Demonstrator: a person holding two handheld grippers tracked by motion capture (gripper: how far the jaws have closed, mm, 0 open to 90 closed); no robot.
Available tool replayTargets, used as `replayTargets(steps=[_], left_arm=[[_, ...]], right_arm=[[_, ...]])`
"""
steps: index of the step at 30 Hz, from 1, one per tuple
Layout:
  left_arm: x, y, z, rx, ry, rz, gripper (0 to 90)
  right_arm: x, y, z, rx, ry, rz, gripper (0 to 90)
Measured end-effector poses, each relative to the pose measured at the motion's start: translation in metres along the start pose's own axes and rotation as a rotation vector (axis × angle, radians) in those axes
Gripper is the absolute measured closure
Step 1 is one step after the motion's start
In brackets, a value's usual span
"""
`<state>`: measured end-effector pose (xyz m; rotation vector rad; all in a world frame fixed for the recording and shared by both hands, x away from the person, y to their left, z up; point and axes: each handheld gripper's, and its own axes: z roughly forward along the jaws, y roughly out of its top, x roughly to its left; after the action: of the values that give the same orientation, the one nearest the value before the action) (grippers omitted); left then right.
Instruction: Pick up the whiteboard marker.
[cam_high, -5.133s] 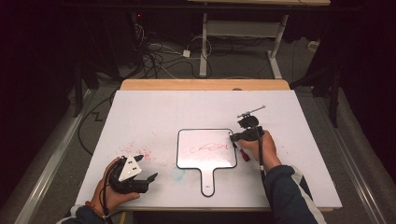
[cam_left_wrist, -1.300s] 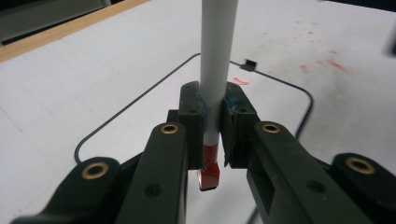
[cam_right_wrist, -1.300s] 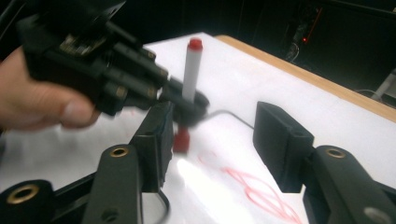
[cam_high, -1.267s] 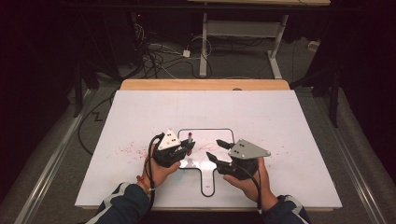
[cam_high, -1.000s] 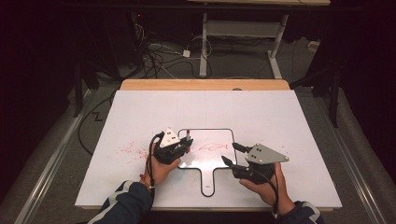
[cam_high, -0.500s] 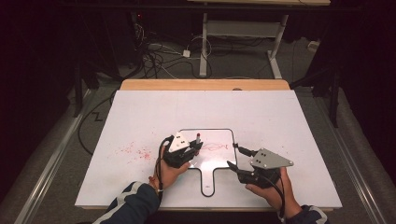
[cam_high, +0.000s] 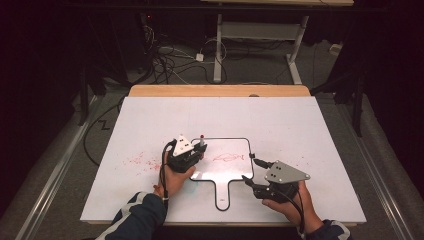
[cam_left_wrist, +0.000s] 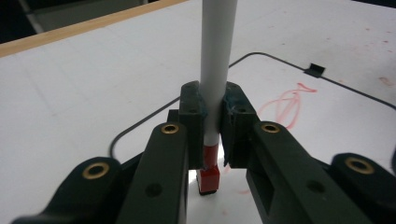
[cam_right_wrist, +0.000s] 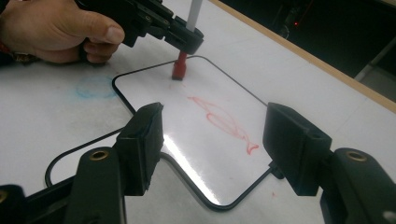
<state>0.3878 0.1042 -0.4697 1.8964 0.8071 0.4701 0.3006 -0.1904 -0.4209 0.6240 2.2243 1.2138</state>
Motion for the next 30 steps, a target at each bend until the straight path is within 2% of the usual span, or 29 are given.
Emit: replayTargets(steps=[4, 6, 8, 13, 14, 16, 18, 21, 26, 28, 30], left_arm=[[-0.016, 0.005, 0.012, -0.005, -0.045, 0.014, 78.8], [-0.023, 0.006, 0.015, -0.006, -0.042, 0.044, 78.8], [-0.021, 0.007, 0.015, -0.001, -0.038, 0.051, 78.8], [-0.004, 0.004, 0.007, 0.007, 0.025, 0.013, 78.8], [-0.002, 0.003, 0.005, 0.008, 0.026, 0.004, 78.8], [0.001, 0.001, 0.0, 0.006, 0.014, -0.011, 78.8], [0.001, -0.002, -0.005, 0.009, 0.009, 0.008, 78.8], [-0.001, -0.004, -0.009, 0.01, -0.013, -0.003, 78.8], [-0.015, -0.003, -0.006, 0.011, -0.044, 0.048, 78.8], [-0.016, -0.002, -0.006, 0.015, -0.041, 0.066, 78.8], [-0.011, -0.003, -0.007, 0.017, -0.037, 0.06, 78.8]], right_arm=[[0.002, 0.0, 0.001, 0.001, 0.009, -0.006, 38.1], [0.002, -0.001, 0.002, 0.004, 0.013, -0.01, 37.8], [0.002, -0.002, 0.002, 0.007, 0.017, -0.01, 37.6], [-0.001, -0.003, 0.0, 0.007, 0.002, -0.012, 37.0], [-0.002, -0.002, -0.002, 0.002, -0.006, -0.005, 36.0], [-0.002, -0.003, -0.003, -0.001, -0.004, -0.002, 35.5], [-0.004, -0.005, -0.006, 0.002, -0.014, -0.001, 34.3], [-0.006, -0.008, -0.008, -0.005, -0.017, 0.015, 33.7], [-0.008, -0.009, -0.009, 0.002, -0.038, 0.034, 32.5], [-0.008, -0.009, -0.009, 0.002, -0.035, 0.029, 32.4], [-0.007, -0.009, -0.009, 0.012, -0.034, 0.026, 31.9]])
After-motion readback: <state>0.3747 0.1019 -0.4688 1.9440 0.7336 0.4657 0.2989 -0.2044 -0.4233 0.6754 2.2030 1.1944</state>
